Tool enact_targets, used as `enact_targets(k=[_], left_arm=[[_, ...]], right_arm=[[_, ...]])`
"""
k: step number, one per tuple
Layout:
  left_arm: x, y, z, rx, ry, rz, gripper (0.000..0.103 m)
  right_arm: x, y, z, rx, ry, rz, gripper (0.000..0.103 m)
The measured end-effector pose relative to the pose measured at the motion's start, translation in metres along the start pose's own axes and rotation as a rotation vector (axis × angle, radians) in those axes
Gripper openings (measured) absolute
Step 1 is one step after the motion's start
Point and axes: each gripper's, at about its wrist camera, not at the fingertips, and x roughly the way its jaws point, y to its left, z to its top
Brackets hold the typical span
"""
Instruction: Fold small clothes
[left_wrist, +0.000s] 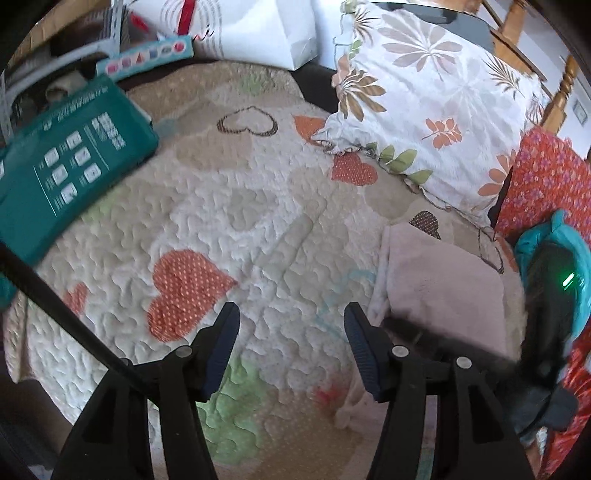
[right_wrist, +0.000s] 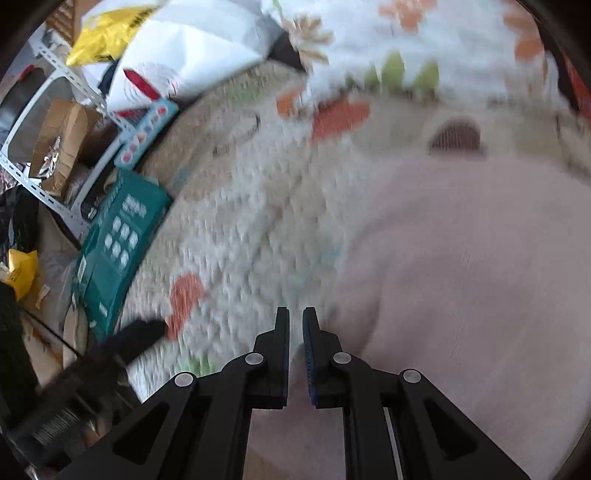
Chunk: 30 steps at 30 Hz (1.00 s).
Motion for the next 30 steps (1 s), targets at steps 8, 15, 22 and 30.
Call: enact_targets(k=[8, 15, 22, 30], left_arm=[[-0.002, -0.003, -0.001, 0.015, -0.01, 0.001, 0.058], [0.001, -0.007, -0.003, 0.02, 0.0, 0.01, 0.058], [0.023, -0.012, -0.008, 0.015, 0.064, -0.026, 0.065], [0.052, -0.044, -0.023, 0.082, 0.166, -0.138, 0.071]], right_arm=[[0.01, -0.001, -0.053, 0.001, 0.07, 0.067, 0.01], [-0.017, -0.001, -0.079, -0.015, 0.079, 0.079, 0.012], [-0.104, -0.015, -0.104, -0.043, -0.119, -0.053, 0.049], [-0.162, -0.102, -0.12, 0.205, -0.253, -0.183, 0.061]])
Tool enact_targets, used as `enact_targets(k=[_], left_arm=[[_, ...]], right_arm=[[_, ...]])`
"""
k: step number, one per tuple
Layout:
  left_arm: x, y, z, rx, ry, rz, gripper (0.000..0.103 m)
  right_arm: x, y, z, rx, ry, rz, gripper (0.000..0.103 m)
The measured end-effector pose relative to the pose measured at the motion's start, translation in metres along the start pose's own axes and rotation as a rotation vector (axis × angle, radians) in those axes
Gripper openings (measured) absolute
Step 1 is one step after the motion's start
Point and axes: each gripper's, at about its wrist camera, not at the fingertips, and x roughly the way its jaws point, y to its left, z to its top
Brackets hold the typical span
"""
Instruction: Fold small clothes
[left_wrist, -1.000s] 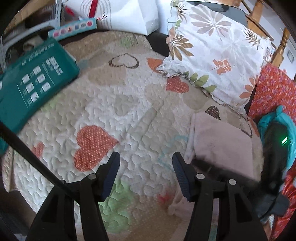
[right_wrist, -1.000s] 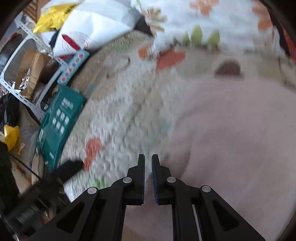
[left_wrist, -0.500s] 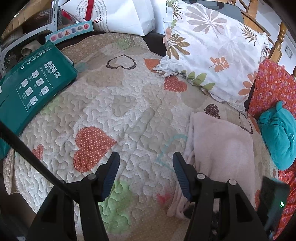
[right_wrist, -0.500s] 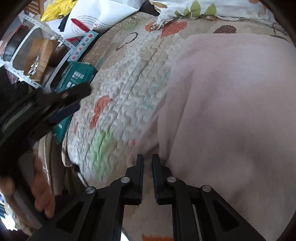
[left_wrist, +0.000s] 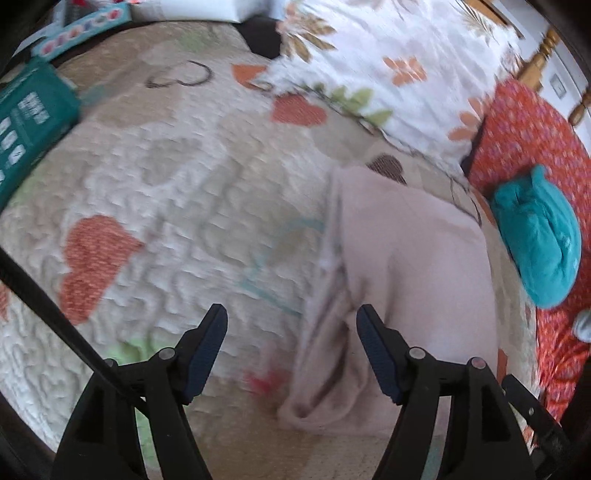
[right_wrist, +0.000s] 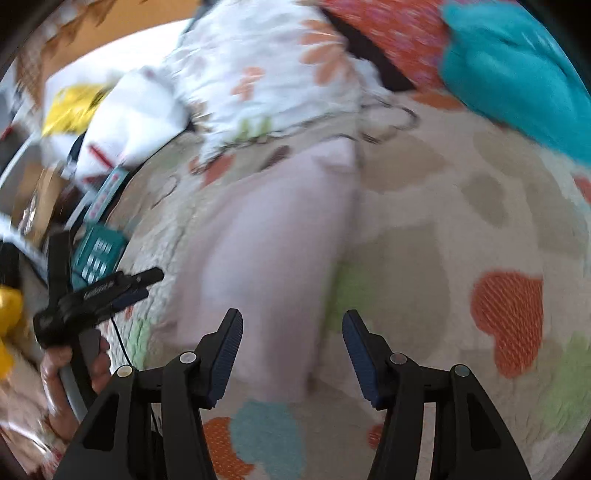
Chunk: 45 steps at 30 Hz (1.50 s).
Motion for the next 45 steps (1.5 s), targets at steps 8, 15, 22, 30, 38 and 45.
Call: enact_targets(k=[8, 15, 22, 30, 38, 45], left_arm=[[0.04, -0.008, 0.003, 0.221, 0.061, 0.358, 0.005], [0.015, 0.018, 0.021, 0.038, 0.038, 0.227, 0.006], [-0.021, 0.004, 0.012, 0.012, -0.038, -0.119, 0.014], [0.022, -0.037, -0.009, 0.099, 0.181, -0.332, 0.017], [0.036, -0.007, 0.006, -0.023, 0.151, -0.121, 0.005], [0.028, 0.026, 0.016, -0.132, 0.1, 0.044, 0.026]], right_arm=[[0.012, 0.003, -0.016, -0.017, 0.0, -0.023, 0.061], [-0.001, 0.049, -0.019, -0.173, -0.1, -0.058, 0.053], [0.033, 0.055, -0.03, -0.228, -0.024, -0.07, 0.053], [0.055, 0.007, -0.036, -0.059, 0.055, -0.029, 0.053], [0.059, 0.016, -0.038, -0.115, 0.053, -0.06, 0.056], [0.059, 0.014, -0.038, -0.128, 0.052, -0.055, 0.056]])
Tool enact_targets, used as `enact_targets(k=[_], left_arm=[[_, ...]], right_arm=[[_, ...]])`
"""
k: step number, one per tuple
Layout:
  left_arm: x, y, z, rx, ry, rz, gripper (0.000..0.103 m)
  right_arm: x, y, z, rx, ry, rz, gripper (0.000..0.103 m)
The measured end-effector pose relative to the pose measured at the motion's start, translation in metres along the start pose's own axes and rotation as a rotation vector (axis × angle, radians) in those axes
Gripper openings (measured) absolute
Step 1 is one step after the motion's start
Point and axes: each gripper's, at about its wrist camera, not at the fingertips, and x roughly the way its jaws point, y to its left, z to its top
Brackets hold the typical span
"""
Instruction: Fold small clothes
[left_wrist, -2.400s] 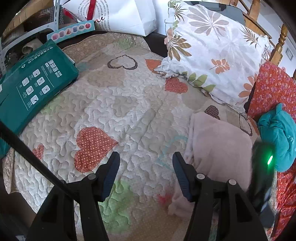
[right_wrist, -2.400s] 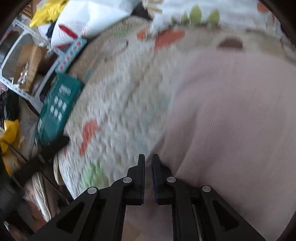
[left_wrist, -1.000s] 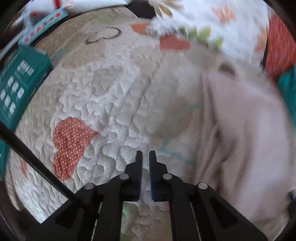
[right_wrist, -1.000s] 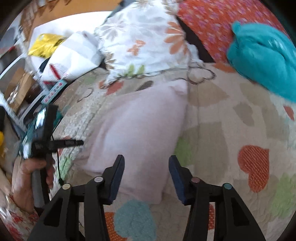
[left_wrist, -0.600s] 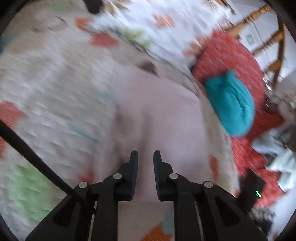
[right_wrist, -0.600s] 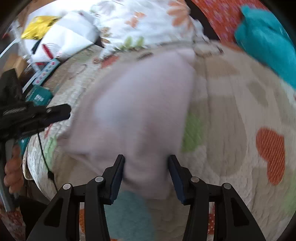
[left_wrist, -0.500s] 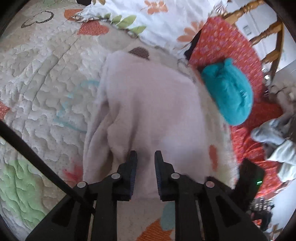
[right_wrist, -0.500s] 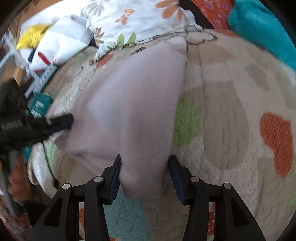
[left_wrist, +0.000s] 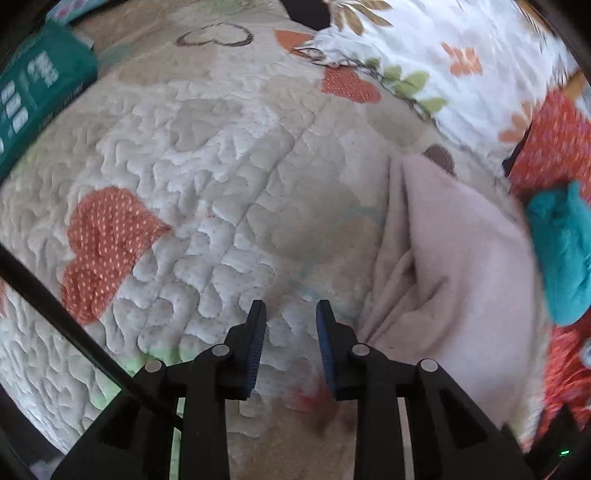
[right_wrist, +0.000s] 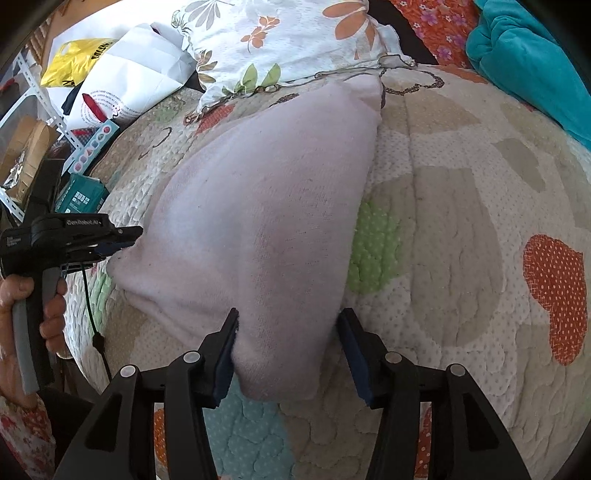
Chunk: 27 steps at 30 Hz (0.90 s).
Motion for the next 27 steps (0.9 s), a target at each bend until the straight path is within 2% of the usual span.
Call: enact_targets(k=[3, 6, 7, 8, 10, 12, 14, 17, 18, 19, 20, 21, 22, 23, 25, 26, 27], left_arm=[[-0.017, -0.002, -0.005, 0.006, -0.037, -0.039, 0.026], [-0.036, -0.022, -0.016, 0.089, -0.102, -0.077, 0.033], [-0.039, -0.032, -0.021, 0.129, -0.12, -0.088, 0.039], [-0.038, -0.041, -0.025, 0.167, -0.128, -0.091, 0.044], [-0.028, -0.064, -0.032, 0.246, -0.12, -0.08, 0.045], [-0.014, -0.076, -0.043, 0.296, -0.062, -0.069, 0.046], [-0.002, -0.074, -0.048, 0.277, -0.012, -0.06, 0.045], [-0.001, -0.066, -0.053, 0.253, 0.001, -0.066, 0.046], [-0.001, -0.066, -0.053, 0.252, 0.004, -0.067, 0.046], [-0.001, -0.065, -0.053, 0.246, 0.006, -0.071, 0.046], [-0.001, -0.063, -0.053, 0.24, 0.007, -0.075, 0.047], [-0.001, -0.062, -0.054, 0.238, 0.01, -0.075, 0.047], [0.001, -0.064, -0.053, 0.237, 0.014, -0.074, 0.048], [0.001, -0.064, -0.053, 0.238, 0.017, -0.072, 0.05], [0.001, -0.068, -0.055, 0.25, 0.019, -0.064, 0.052], [0.003, -0.07, -0.054, 0.256, 0.021, -0.058, 0.053], [0.005, -0.071, -0.053, 0.259, 0.021, -0.054, 0.053]], right_arm=[[-0.005, 0.003, 0.003, -0.008, 0.018, -0.013, 0.057], [-0.034, 0.005, 0.012, 0.004, -0.074, 0.006, 0.057], [-0.046, 0.005, 0.019, 0.006, -0.118, 0.002, 0.057], [-0.053, 0.005, 0.027, 0.008, -0.145, -0.002, 0.057], [-0.059, 0.002, 0.053, 0.03, -0.178, 0.027, 0.057], [-0.052, -0.004, 0.074, 0.067, -0.172, 0.082, 0.057], [-0.035, -0.009, 0.098, 0.099, -0.155, 0.138, 0.057], [0.004, -0.027, 0.136, 0.185, -0.095, 0.232, 0.057], [0.023, -0.04, 0.148, 0.252, -0.063, 0.28, 0.057], [0.033, -0.048, 0.154, 0.287, -0.05, 0.284, 0.057], [0.047, -0.059, 0.16, 0.322, -0.032, 0.239, 0.055], [0.06, -0.067, 0.164, 0.336, -0.01, 0.143, 0.055], [0.073, -0.077, 0.169, 0.333, 0.013, 0.025, 0.047], [0.076, -0.079, 0.17, 0.323, 0.001, 0.017, 0.037], [0.075, -0.075, 0.179, 0.275, -0.008, -0.022, 0.036], [0.072, -0.067, 0.183, 0.235, -0.013, -0.074, 0.036], [0.065, -0.054, 0.189, 0.171, -0.039, -0.163, 0.036]])
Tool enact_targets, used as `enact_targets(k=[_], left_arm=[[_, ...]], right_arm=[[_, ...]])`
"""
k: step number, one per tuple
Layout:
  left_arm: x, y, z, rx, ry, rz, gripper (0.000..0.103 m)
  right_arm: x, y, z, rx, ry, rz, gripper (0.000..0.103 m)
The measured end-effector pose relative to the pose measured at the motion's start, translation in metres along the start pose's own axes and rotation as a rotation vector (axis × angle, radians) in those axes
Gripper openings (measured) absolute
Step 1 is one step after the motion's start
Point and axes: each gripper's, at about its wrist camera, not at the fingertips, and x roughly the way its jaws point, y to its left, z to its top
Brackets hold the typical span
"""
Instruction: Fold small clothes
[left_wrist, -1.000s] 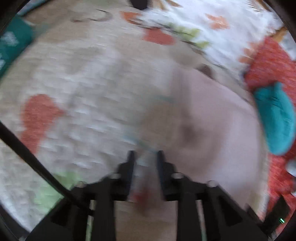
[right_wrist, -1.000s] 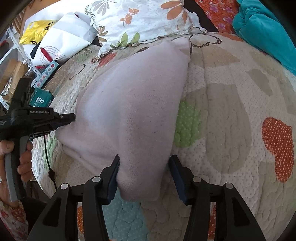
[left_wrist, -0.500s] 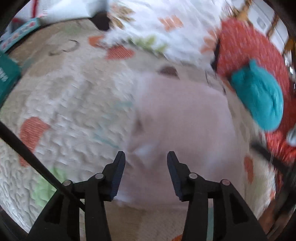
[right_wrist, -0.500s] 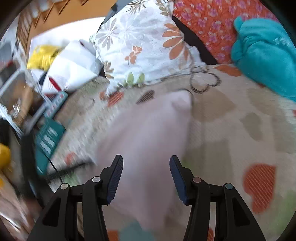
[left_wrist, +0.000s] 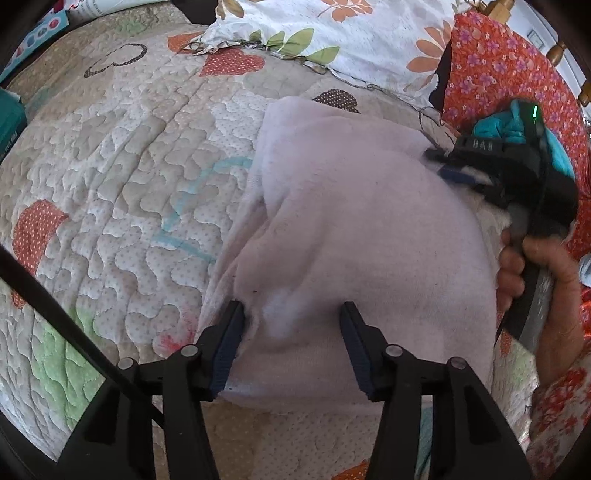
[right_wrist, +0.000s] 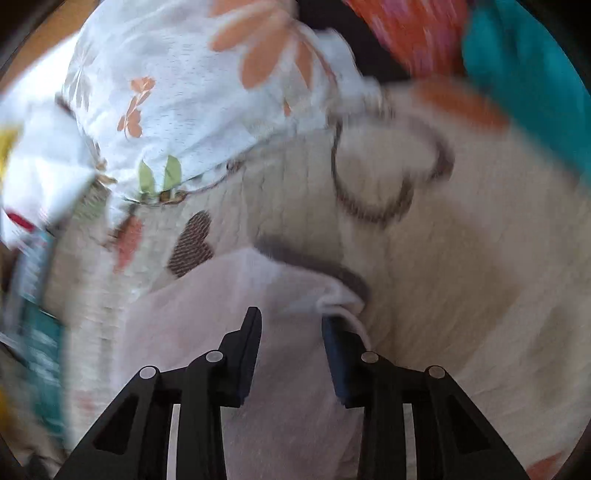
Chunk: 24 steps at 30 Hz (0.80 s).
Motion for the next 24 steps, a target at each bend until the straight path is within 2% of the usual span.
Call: enact_targets(k=[1, 2, 3, 5, 7, 10, 12, 14, 16, 19, 22, 23, 24], left_arm=[[0.002, -0.001, 0.002, -0.001, 0.0, 0.001, 0.055], [0.002, 0.0, 0.002, -0.005, -0.001, -0.001, 0.056], [0.001, 0.001, 0.001, -0.01, -0.001, -0.005, 0.056], [0.0, 0.002, 0.0, -0.021, 0.0, -0.013, 0.057], [-0.001, 0.004, -0.002, -0.04, 0.001, -0.025, 0.057], [-0.006, 0.01, -0.007, -0.079, 0.001, -0.052, 0.058], [-0.009, 0.014, -0.01, -0.099, 0.0, -0.069, 0.057], [-0.01, 0.018, -0.011, -0.117, 0.0, -0.086, 0.058], [-0.011, 0.022, -0.012, -0.129, -0.001, -0.095, 0.058], [-0.012, 0.022, -0.013, -0.122, -0.001, -0.094, 0.058], [-0.013, 0.018, -0.015, -0.094, 0.0, -0.077, 0.058], [-0.015, 0.017, -0.015, -0.087, 0.0, -0.074, 0.058], [-0.016, 0.016, -0.016, -0.082, 0.0, -0.075, 0.058]], right_arm=[[-0.012, 0.015, 0.003, -0.07, -0.052, -0.071, 0.041], [-0.022, 0.026, 0.006, -0.119, -0.086, -0.09, 0.042], [-0.033, 0.037, 0.007, -0.152, -0.113, -0.068, 0.042], [-0.051, 0.057, 0.01, -0.156, -0.118, 0.061, 0.043], [-0.049, 0.08, 0.006, -0.137, -0.022, 0.262, 0.05], [-0.017, 0.12, -0.011, -0.136, 0.2, 0.517, 0.052], [0.01, 0.14, -0.024, -0.162, 0.315, 0.585, 0.053], [0.042, 0.156, -0.031, -0.181, 0.397, 0.571, 0.053], [0.068, 0.163, -0.031, -0.186, 0.403, 0.485, 0.05], [0.081, 0.172, -0.009, -0.172, 0.32, 0.419, 0.048], [0.076, 0.178, 0.013, -0.196, 0.194, 0.195, 0.052], [0.07, 0.175, 0.019, -0.175, 0.172, 0.178, 0.052], [0.061, 0.172, 0.023, -0.145, 0.159, 0.216, 0.052]])
